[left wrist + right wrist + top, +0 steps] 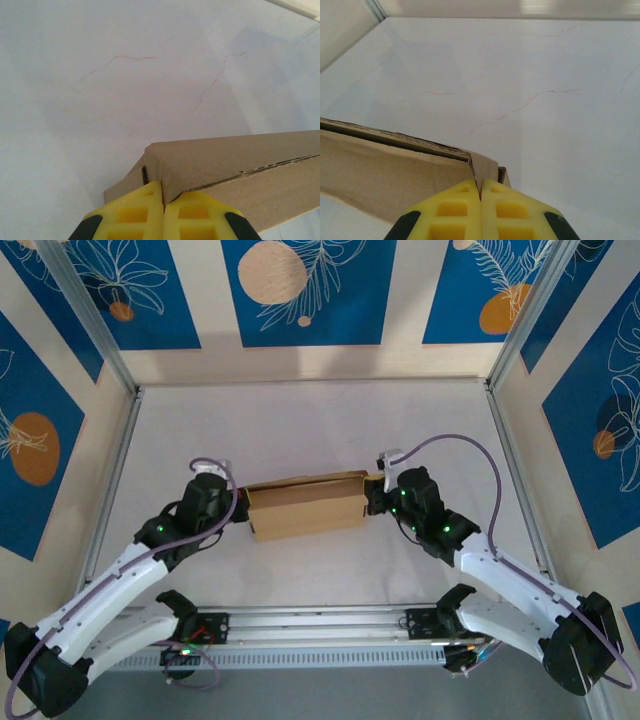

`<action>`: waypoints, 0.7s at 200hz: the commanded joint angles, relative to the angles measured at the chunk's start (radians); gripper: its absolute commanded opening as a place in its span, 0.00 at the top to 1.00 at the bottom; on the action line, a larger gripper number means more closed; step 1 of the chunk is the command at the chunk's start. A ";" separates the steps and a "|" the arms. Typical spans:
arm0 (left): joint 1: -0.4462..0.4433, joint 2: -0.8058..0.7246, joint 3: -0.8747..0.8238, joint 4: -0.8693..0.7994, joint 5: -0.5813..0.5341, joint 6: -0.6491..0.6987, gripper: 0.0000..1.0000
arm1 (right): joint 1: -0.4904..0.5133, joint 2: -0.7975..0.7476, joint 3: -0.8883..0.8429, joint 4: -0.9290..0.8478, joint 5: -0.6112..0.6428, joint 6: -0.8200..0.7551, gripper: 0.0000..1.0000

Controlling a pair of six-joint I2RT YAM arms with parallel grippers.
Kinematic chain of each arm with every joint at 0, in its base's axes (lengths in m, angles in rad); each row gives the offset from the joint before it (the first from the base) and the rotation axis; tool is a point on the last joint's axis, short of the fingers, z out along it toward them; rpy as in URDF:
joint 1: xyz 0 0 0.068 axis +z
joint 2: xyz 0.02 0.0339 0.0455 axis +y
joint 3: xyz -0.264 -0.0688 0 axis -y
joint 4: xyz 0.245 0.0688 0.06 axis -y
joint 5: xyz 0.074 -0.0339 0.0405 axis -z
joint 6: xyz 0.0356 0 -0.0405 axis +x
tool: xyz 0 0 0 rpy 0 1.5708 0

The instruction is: Fold the paper box

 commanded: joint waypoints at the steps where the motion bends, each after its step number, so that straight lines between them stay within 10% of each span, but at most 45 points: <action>1: -0.013 -0.011 -0.073 -0.095 -0.081 -0.004 1.00 | -0.002 -0.009 -0.069 -0.075 0.013 0.086 1.00; 140: -0.110 0.112 0.005 -0.195 -0.262 0.046 1.00 | -0.134 -0.262 -0.109 -0.060 -0.240 0.172 0.45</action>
